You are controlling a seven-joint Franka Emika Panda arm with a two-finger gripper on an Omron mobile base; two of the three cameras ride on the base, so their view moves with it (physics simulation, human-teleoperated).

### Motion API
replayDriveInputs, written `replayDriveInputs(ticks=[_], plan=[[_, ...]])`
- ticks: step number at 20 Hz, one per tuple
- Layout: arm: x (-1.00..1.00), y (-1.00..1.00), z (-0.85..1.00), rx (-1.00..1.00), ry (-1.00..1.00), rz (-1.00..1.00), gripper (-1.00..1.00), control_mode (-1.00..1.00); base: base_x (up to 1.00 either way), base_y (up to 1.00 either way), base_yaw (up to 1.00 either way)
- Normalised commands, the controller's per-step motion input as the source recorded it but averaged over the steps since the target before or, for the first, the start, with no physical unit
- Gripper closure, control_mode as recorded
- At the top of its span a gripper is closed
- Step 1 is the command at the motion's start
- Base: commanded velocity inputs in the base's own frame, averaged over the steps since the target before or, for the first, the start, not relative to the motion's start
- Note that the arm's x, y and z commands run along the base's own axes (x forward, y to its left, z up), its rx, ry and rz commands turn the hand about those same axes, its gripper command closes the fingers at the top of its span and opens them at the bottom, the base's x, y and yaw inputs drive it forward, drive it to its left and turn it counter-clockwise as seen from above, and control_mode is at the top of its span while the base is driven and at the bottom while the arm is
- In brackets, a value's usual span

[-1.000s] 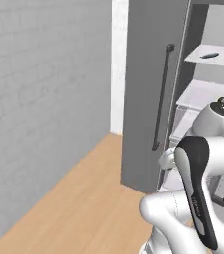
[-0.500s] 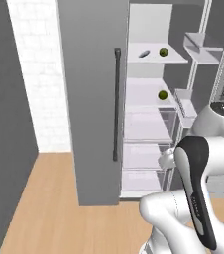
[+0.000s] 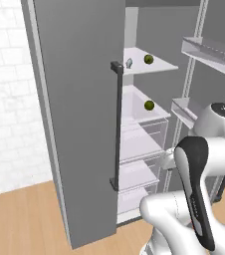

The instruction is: Place one lime and one fish in each tupperware on the nearby counter, to pack two identical lunches.

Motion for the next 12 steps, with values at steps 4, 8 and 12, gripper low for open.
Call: replayDriveInputs(ticks=[4,8,12], plan=[[0.0,0.0,0.0,0.0,0.0,0.0,-1.0,1.0,0.47,0.47,-0.34],[0.0,0.0,0.0,0.0,0.0,0.0,-1.0,1.0,-0.06,-0.33,-0.34],[0.0,0.0,0.0,0.0,0.0,0.0,-1.0,1.0,-0.11,-0.34,-0.03]])
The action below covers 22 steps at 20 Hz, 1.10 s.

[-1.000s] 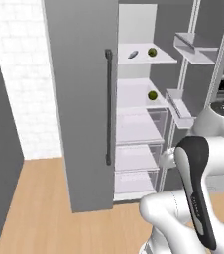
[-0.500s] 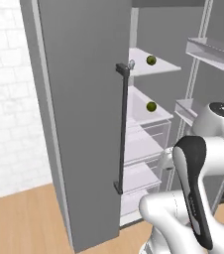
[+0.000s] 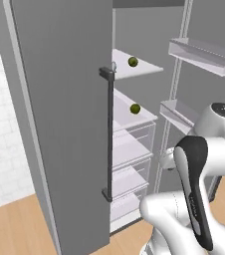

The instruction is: Place one lime and one fish in each tupperware on the nearby counter, to pack two identical lunches.

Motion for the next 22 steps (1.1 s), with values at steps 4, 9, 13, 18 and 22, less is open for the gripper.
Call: replayDriveInputs(ticks=[4,9,13,18,22], plan=[[0.0,0.0,0.0,0.0,0.0,0.0,-1.0,1.0,0.24,-0.33,-0.04],[0.0,0.0,0.0,0.0,0.0,0.0,-1.0,1.0,0.56,0.0,-0.24],[0.0,0.0,0.0,0.0,0.0,0.0,-1.0,1.0,0.15,0.03,-0.22],[0.0,0.0,0.0,0.0,0.0,0.0,-1.0,1.0,0.0,0.0,-0.02],[0.0,0.0,0.0,0.0,0.0,0.0,-1.0,1.0,0.0,0.0,0.0]])
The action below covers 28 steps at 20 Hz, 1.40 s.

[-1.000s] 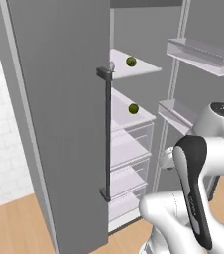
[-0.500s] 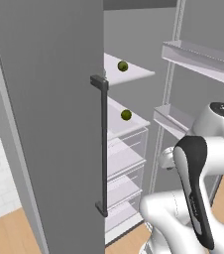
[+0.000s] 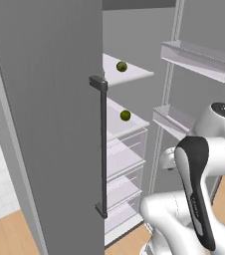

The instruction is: Place one lime and one fish in each tupperware on the nearby counter, to pack two identical lunches.

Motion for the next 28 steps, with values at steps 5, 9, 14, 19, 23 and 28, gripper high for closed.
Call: replayDriveInputs(ticks=[5,9,14,19,23,28], plan=[[0.0,0.02,0.5,-0.11,-0.12,0.11,-1.0,-1.0,0.0,0.0,0.0],[0.18,0.09,0.82,-0.23,-0.36,0.16,-1.0,-1.0,0.0,0.0,0.0],[0.88,0.15,0.1,-0.1,-0.38,0.07,-1.0,-1.0,0.0,0.0,0.0],[1.0,0.14,0.01,0.04,-0.19,-0.02,-1.0,-1.0,0.0,0.0,0.0],[1.0,0.25,0.39,0.01,0.18,-0.05,-1.0,-1.0,0.0,0.0,0.0],[0.86,-0.05,0.53,0.01,0.47,0.01,-1.0,-1.0,0.0,0.0,0.0]])
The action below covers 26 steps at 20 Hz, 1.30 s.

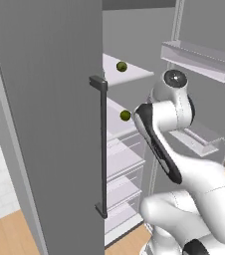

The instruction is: Place one lime and one fish in each tupperware on the nearby counter, to pack two identical lunches.

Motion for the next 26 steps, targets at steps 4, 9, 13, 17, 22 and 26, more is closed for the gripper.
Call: replayDriveInputs(ticks=[4,9,13,17,22,26], plan=[[0.49,-0.28,-0.41,0.05,0.45,0.17,-1.0,-1.0,0.0,0.0,0.0],[0.34,0.0,-0.54,0.0,0.26,0.07,-1.0,-1.0,0.0,0.0,0.0],[0.64,0.11,-0.58,-0.02,0.11,0.0,-1.0,-1.0,0.0,0.0,0.0],[0.64,0.01,-0.7,-0.03,0.0,0.0,-1.0,-1.0,0.0,0.0,0.0],[0.26,0.0,-0.7,-0.02,-0.04,0.0,-1.0,-1.0,0.0,0.0,0.0],[0.14,0.0,-0.54,0.0,-0.14,0.0,-1.0,-1.0,0.0,0.0,0.0]])
